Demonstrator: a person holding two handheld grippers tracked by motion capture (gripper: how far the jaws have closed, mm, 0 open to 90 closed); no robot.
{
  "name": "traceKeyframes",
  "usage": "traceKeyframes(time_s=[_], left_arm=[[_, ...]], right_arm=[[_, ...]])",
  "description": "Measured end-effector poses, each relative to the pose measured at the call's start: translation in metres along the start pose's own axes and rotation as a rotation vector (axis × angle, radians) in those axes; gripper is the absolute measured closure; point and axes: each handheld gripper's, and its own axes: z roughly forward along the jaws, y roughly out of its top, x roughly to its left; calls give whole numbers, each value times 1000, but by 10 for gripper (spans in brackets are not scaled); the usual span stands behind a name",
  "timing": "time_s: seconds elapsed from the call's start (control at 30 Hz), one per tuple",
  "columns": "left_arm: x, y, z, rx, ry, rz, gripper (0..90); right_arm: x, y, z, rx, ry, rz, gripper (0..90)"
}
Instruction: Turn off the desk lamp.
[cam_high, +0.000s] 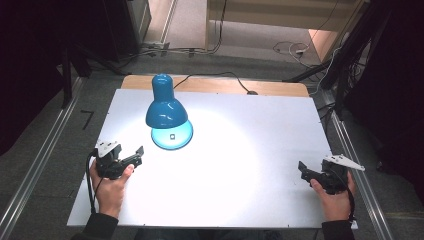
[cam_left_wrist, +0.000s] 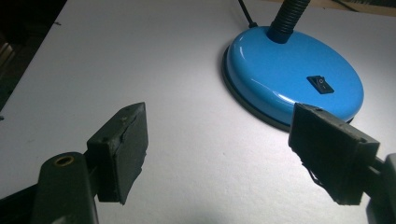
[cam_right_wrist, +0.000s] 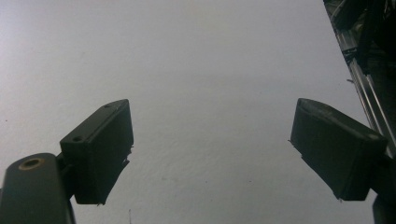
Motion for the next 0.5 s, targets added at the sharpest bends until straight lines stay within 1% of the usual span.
traceKeyframes(time_s=[0.03, 0.13, 0.27, 0.5], left_arm=[[0, 0, 1, -1, 0, -6, 210], [-1, 0, 2, -2, -1, -5, 210], [-6, 0, 6, 0, -2, 10, 210], [-13, 0, 11, 2, -15, 23, 213]], right_arm=[[0, 0, 0, 0, 2, 1, 117], [0, 0, 0, -1, 1, 1, 117], [0, 0, 0, 1, 1, 1, 117], [0, 0, 1, -2, 5, 10, 117]])
